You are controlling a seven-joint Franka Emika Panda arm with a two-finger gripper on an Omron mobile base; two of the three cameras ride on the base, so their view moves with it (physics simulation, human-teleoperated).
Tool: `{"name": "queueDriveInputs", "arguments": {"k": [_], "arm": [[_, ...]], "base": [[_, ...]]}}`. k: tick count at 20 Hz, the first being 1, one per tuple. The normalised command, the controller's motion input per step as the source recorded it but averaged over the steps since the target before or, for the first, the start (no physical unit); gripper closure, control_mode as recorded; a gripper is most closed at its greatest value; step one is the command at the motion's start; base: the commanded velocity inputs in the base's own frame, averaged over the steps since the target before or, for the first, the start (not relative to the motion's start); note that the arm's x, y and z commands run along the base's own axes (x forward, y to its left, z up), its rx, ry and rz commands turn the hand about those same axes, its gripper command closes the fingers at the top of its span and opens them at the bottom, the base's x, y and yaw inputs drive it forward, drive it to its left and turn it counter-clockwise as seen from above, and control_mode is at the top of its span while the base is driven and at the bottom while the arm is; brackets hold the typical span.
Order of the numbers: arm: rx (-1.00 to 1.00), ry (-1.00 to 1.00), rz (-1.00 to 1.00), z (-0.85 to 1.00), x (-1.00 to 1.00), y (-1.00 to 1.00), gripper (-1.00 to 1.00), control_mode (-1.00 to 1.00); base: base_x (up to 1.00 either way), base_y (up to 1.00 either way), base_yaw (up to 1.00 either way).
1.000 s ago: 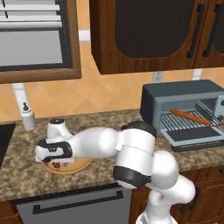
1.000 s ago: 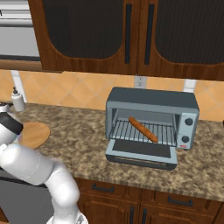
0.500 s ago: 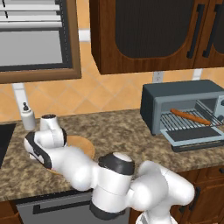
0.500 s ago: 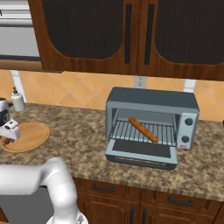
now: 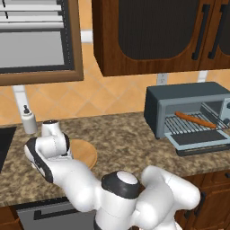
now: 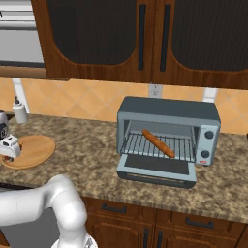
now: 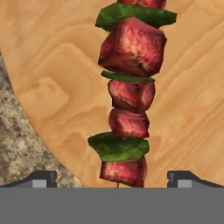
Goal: Pick up the kebab skewer and baguette bread, and place them inside the toaster oven. Close the toaster oven door and start by setting the timer.
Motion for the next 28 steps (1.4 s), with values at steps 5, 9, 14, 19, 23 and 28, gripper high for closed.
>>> {"name": "queueDriveInputs", "arguments": {"k": [5,9,14,19,23,28], "arm": [[0.00,-0.01,0.00,-0.11,0.07,-0.10,-1.00,-1.00],[0.00,-0.04,0.00,-0.09,0.04,0.00,1.00,-1.00],[-0.01,-0.07,0.00,-0.01,0.00,0.00,1.00,-1.00],[-0.01,-0.01,0.00,0.00,0.00,-0.11,1.00,-1.00],[0.00,-0.03,0.09,0.35,-0.13,-0.46,1.00,-1.00],[0.01,-0.02,0.19,0.97,-0.62,-0.93,1.00,-1.00]], "base": [[0.00,0.00,0.00],[0.00,0.00,0.00],[0.00,0.00,0.00],[0.00,0.00,0.00],[0.00,0.00,0.00],[0.00,0.00,0.00]]}}
